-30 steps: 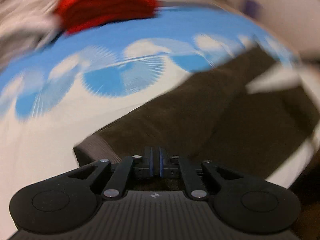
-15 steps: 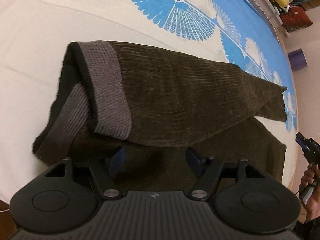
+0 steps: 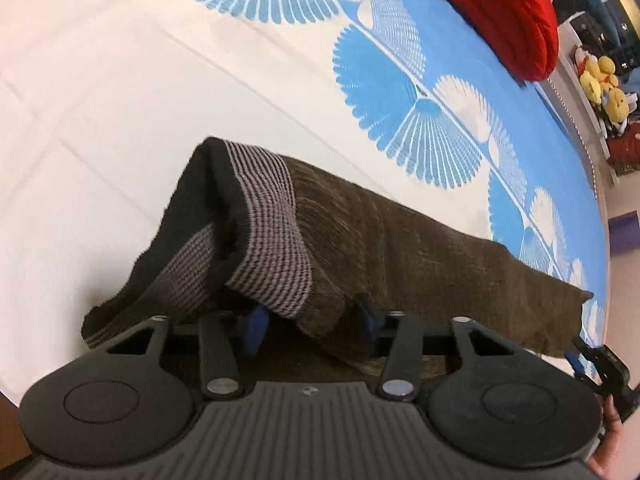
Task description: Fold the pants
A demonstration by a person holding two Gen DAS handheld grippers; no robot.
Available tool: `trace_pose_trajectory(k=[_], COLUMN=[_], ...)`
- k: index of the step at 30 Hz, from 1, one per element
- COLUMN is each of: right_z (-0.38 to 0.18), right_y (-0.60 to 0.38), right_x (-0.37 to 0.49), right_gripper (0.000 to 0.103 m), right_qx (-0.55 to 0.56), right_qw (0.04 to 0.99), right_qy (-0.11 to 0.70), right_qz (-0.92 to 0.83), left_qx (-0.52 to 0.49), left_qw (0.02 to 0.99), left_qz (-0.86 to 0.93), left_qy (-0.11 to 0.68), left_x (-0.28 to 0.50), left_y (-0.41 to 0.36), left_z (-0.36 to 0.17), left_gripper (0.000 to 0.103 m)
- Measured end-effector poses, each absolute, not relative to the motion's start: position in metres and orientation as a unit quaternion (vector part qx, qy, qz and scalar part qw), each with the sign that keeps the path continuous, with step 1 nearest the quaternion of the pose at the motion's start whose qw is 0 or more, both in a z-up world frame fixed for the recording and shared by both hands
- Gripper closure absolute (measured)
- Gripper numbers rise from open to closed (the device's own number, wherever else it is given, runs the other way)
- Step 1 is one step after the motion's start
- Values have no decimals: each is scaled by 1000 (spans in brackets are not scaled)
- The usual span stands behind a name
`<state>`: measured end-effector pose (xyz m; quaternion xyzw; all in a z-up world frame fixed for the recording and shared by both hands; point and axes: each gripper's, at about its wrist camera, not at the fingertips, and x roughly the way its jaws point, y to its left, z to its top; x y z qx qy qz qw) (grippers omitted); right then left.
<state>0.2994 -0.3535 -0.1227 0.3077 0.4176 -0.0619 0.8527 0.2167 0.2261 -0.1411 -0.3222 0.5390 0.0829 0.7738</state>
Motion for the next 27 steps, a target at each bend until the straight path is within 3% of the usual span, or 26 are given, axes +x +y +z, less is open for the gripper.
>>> trace_pose_trajectory(k=[11,13,15,27], right_z=[-178,-179,-177,-96], right_y=[-333,-325,-316,-324], right_x=[352,356,361,314], right_gripper=[68,68,93,98], right_qx=[343,325,300,291], right_qw=[820,828,838,878], right_qy=[449,448,446,376], right_qz=[-95,-94,-90,-58], left_qx=[-309,-290,-278,-252], left_qw=[776,781,786,818], left_qz=[72,68,65,35], left_qy=[546,549,549,515], left_x=[224,223,224,204], left_y=[228,226,225,236], left_z=[-142,-140,-140,-112], left_gripper=[58,64,69,79])
